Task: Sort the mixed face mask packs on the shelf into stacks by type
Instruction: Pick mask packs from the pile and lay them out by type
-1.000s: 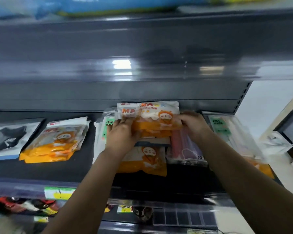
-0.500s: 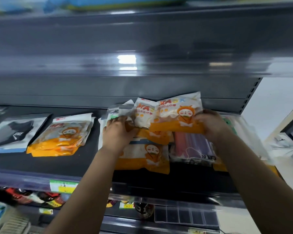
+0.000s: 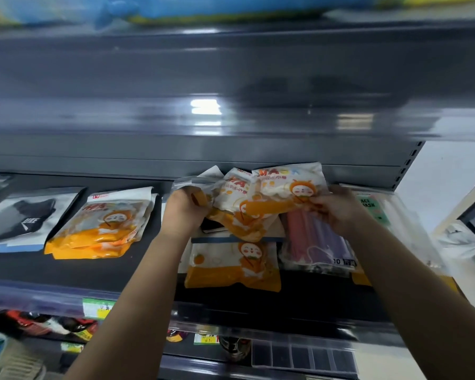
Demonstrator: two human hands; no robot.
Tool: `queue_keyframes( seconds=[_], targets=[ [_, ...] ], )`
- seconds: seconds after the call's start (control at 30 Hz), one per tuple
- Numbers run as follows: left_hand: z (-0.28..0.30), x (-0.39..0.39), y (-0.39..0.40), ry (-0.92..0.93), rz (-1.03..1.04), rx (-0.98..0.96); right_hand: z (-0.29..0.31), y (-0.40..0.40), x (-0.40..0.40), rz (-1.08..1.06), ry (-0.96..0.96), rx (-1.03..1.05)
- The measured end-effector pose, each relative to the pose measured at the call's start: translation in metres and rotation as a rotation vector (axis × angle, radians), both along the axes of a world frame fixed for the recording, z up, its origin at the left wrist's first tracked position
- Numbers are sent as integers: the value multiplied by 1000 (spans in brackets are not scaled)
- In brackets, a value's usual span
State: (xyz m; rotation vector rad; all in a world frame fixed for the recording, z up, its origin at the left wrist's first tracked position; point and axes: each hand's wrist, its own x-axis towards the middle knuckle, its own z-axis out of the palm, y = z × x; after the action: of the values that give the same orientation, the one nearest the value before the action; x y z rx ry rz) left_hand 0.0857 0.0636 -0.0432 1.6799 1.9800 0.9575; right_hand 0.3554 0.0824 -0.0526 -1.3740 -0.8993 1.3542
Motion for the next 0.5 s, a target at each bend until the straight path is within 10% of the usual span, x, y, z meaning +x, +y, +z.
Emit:
queue_keyframes(
  seconds=[0.2,0.5],
  targets=[
    [-3,-12,-6,-26,29,104,10,-21,-1,-56,198,131],
    [-5,-26,-42,-915,223,223,21,-50,-10,33,346,276]
  ],
)
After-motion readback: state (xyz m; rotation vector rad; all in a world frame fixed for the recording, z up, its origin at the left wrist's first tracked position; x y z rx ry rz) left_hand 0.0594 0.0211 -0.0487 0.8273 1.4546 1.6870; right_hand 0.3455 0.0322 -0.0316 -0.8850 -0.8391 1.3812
